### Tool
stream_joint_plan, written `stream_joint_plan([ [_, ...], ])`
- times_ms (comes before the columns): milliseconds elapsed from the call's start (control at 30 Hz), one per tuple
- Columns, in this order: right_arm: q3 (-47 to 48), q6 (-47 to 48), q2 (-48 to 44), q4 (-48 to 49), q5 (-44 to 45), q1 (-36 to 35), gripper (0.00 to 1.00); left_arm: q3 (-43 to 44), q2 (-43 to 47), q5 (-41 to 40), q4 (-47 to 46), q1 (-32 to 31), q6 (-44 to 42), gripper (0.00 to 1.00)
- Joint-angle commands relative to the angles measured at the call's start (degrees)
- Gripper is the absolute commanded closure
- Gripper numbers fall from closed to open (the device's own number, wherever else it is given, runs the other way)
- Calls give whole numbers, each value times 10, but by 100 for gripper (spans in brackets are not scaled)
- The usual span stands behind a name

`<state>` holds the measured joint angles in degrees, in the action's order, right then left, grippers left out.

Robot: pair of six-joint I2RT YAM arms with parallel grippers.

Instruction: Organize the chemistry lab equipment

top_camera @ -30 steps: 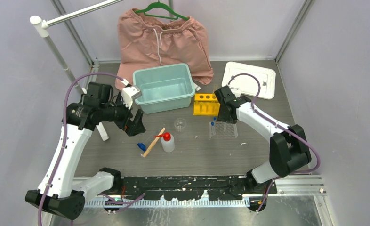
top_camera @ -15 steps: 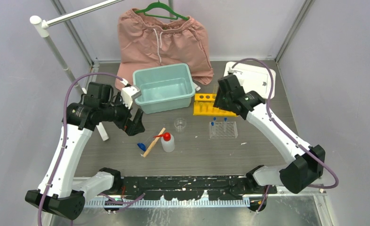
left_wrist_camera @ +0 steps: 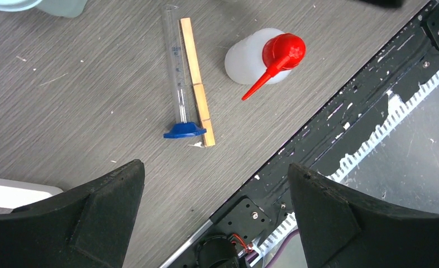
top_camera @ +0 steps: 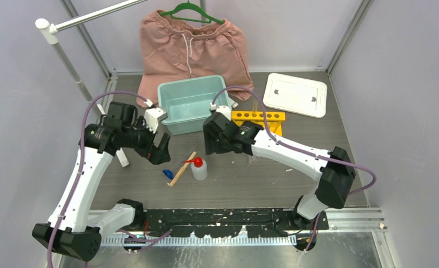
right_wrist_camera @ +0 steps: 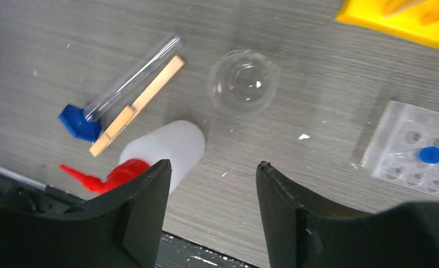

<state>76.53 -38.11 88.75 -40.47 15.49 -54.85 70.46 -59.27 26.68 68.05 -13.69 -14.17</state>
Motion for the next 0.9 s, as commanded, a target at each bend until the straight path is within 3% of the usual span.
stream_joint_plan([
  [0,39,8,-21,39,-7,-45,35,8,2,-9,3,17,-7,0],
  [233,21,66,-55,55,-43,-99,25,18,-27,-9,6,46,-3,3],
  [500,17,188,-12,63,-86,-124,19,33,-34,-8,15,69,1,4],
  [700,40,258,42,60,-49,-120,19,55,-26,-7,32,73,-2,4],
  [867,58,265,74,77,-62,-114,26,65,-24,-3,35,73,0,4],
])
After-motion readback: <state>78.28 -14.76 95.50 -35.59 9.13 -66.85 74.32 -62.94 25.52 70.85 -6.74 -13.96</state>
